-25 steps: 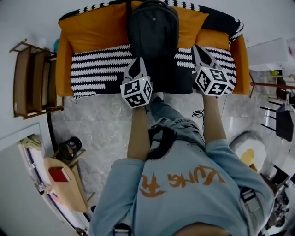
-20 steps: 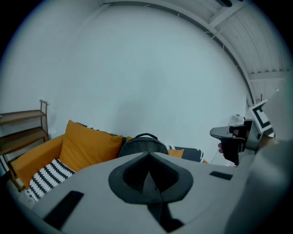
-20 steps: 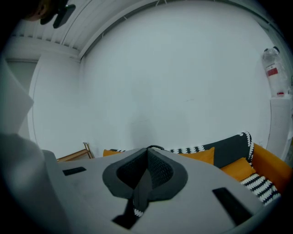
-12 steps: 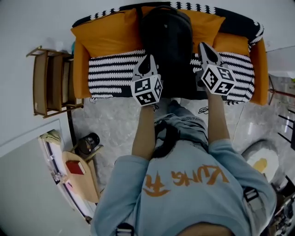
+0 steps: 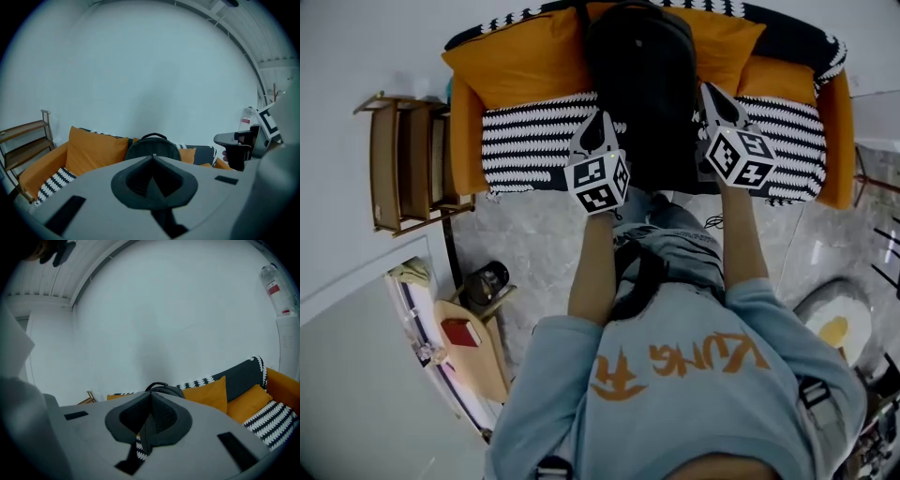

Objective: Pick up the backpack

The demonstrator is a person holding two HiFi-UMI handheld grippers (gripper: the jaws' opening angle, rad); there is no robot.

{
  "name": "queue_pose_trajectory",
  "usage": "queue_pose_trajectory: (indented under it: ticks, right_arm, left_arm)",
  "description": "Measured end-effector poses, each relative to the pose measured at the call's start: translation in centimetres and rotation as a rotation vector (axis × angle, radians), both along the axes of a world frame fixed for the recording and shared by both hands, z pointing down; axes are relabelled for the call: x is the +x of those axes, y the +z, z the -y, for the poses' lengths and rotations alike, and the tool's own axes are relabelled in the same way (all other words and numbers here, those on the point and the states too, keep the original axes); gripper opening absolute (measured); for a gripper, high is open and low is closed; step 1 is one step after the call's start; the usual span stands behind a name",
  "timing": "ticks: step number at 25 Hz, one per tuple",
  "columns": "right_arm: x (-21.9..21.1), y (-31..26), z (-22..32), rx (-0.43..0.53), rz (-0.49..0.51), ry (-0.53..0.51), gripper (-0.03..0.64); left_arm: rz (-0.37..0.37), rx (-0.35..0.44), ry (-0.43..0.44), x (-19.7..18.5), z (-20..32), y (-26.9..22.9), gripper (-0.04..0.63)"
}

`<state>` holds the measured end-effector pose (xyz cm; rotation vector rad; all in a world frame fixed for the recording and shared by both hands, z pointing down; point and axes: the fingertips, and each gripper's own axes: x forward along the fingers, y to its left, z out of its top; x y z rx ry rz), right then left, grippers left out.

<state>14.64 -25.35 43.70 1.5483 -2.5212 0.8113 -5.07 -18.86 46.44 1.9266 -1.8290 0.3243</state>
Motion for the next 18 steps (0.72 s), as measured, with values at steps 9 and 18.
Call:
queue_pose_trajectory:
  ticks: [9,18]
  right_arm:
    - [0.6,3.1,1.4,-0.047,-0.037,0.044,-0.002]
    - [-0.5,8.0,1.4,-0.132,-0.113,0.032,-0.002]
  left_arm:
    - [-0.045,-0.079,-0.008,0.1,1.0,4.0,0.02]
    - [-0.121,-0.146,-0.041,-1.4,2.0,8.9,0.02]
